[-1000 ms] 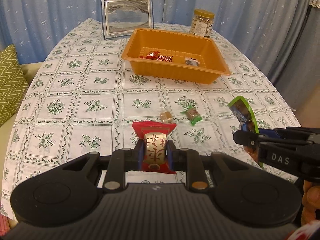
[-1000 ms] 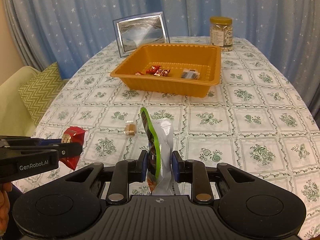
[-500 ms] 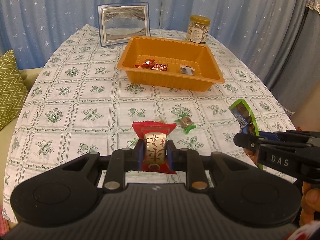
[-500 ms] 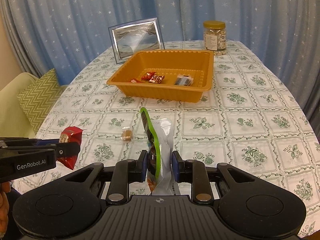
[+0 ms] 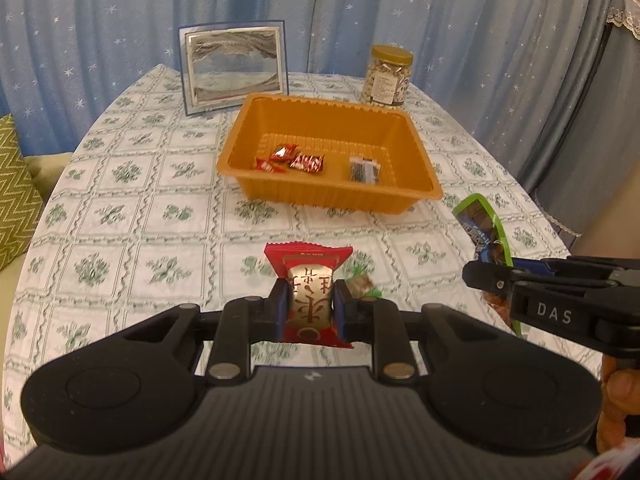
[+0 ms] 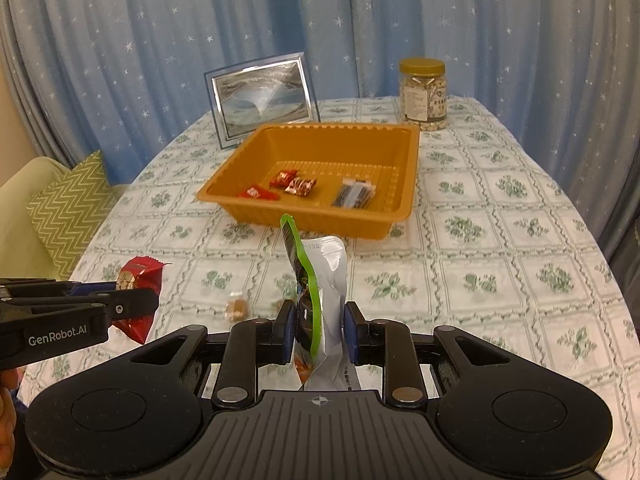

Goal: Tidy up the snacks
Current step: 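Carry the red candy and white packet over the orange tray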

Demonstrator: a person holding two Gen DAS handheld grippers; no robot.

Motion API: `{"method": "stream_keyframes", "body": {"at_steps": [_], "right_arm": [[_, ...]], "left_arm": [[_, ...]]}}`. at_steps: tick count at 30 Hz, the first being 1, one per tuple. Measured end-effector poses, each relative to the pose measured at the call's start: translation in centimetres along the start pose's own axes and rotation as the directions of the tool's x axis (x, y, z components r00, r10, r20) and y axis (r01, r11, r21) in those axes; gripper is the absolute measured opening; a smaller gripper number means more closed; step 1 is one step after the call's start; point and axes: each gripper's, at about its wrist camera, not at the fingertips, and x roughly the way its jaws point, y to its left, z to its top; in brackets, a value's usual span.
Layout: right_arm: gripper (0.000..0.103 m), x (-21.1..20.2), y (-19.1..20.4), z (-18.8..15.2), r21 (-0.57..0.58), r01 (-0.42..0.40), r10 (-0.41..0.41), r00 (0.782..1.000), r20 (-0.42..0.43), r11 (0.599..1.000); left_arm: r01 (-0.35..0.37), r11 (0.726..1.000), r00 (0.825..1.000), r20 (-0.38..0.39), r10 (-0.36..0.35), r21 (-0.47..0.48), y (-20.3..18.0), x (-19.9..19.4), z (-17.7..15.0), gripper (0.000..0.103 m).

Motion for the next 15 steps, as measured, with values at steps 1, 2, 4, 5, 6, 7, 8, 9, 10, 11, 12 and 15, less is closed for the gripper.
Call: {"method": "stream_keyframes", "body": {"at_steps": [1, 2, 4, 5, 6, 7, 8, 9, 10, 11, 12, 15], "right_arm": [[0.025, 0.2, -0.2, 0.5, 0.000, -0.001, 0.001, 1.000, 0.002, 1.000], [0.025, 0.5, -0.4, 1.0, 0.001, -0.002, 0.002, 1.000, 0.003, 1.000], [0.026, 1.0, -0.7, 2.0, 0.010, -0.006, 0.006, 1.000, 0.004, 1.000], [0.026, 1.3, -0.9, 2.6, 0.014, -0.006, 0.006, 1.000, 0.005, 1.000], [0.025, 1.6, -1.1, 3.2, 0.015, -0.003, 0.003, 1.000, 0.007, 1.000], [0.025, 1.9, -1.3, 3.7, 0.016, -0.002, 0.002, 1.000, 0.008, 1.000], [0.025, 2.3, -1.5, 4.2, 0.018, -0.003, 0.003, 1.000, 0.008, 1.000], [0.025, 2.6, -1.7, 4.8, 0.021, -0.004, 0.003, 1.000, 0.010, 1.000], [0.025, 2.9, -1.8, 5.4, 0.022, -0.005, 0.004, 1.000, 0.012, 1.000], [0.025, 3.3, -2.0, 6.0, 0.021, -0.006, 0.006, 1.000, 0.014, 1.000], [0.025, 3.6, -2.1, 6.5, 0.021, -0.007, 0.007, 1.000, 0.017, 1.000], [0.025, 4.6, -2.3, 8.1, 0.017, -0.009, 0.008, 1.000, 0.024, 1.000]], "left_arm": [[0.004, 1.000, 1.000, 0.003, -0.004, 0.000, 0.0, 0.2, 0.4, 0.021], [0.008, 1.000, 1.000, 0.005, -0.008, 0.002, 0.0, 0.5, 0.9, 0.021], [0.015, 1.000, 1.000, 0.011, -0.015, 0.004, 0.0, 1.0, 1.8, 0.021], [0.019, 1.000, 1.000, 0.013, -0.019, 0.004, 0.0, 1.3, 2.3, 0.021], [0.021, 1.000, 1.000, 0.016, -0.021, 0.005, 0.0, 1.7, 2.8, 0.021], [0.021, 1.000, 1.000, 0.019, -0.021, 0.007, 0.0, 2.0, 3.3, 0.021], [0.022, 1.000, 1.000, 0.022, -0.023, 0.009, 0.1, 2.4, 3.9, 0.021], [0.024, 1.000, 0.999, 0.025, -0.024, 0.012, 0.0, 2.8, 4.5, 0.021], [0.026, 1.000, 0.999, 0.027, -0.026, 0.013, 0.1, 3.2, 5.0, 0.021], [0.029, 1.000, 0.999, 0.028, -0.029, 0.011, 0.1, 3.5, 5.5, 0.021], [0.033, 0.999, 0.999, 0.030, -0.033, 0.009, 0.2, 3.9, 6.1, 0.021], [0.037, 0.999, 0.999, 0.037, -0.038, 0.010, 0.3, 5.0, 7.6, 0.021]]}}
